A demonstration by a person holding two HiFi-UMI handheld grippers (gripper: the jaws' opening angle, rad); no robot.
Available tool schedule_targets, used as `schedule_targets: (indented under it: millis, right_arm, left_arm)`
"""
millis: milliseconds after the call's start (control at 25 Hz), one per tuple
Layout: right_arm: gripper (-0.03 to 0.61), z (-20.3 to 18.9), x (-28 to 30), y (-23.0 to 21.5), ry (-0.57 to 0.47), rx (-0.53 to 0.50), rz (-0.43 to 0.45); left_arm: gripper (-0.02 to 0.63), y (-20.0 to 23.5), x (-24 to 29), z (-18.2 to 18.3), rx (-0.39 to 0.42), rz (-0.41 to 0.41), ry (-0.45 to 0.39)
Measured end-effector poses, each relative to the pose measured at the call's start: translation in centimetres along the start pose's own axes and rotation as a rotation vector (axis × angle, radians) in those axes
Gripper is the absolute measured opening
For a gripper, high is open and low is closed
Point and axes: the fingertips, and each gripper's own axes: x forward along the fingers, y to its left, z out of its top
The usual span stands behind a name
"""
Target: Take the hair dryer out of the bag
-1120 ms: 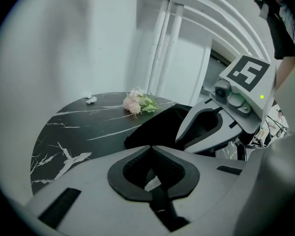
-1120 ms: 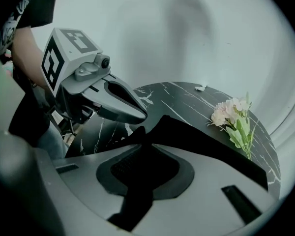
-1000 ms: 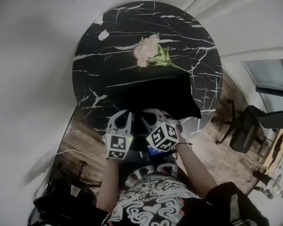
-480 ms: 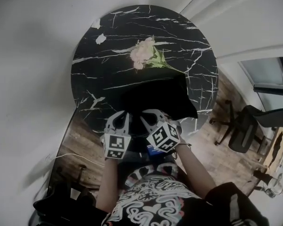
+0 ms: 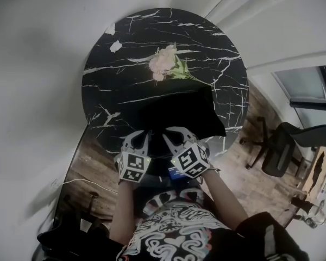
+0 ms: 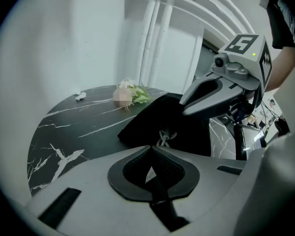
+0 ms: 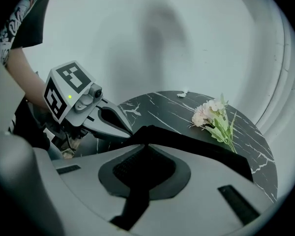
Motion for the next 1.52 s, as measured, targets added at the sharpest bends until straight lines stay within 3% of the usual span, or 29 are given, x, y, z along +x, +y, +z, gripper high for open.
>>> schedule_targets:
  millis: [840,1040,1200,1520]
  right_arm:
    - [0.026,0.6,-3.1,-2.1,-0.044,0.083,-0.097]
    - [0.026,1.2,-3.8,-2.5,-0.045,0.061,-0.099]
    - [0.026,1.4,-4.3,-3.0,-0.055,0.065,-0.111]
    - [0.026,1.2,-5.4,-4.1,-0.071,0.093,-0.139]
  left_arm:
    - [0.018,-3.7,2.8,2.7,0.125,-0.220,0.022]
    - [0.116,-4.5,3.5,3.3,0.143,-0.270,0.037]
    - [0.157,-4.8,4.0,3.4,0.175,-0.277,0.056]
    - [0.186,-4.7,4.6,3.8,0.237,-0.269,0.071]
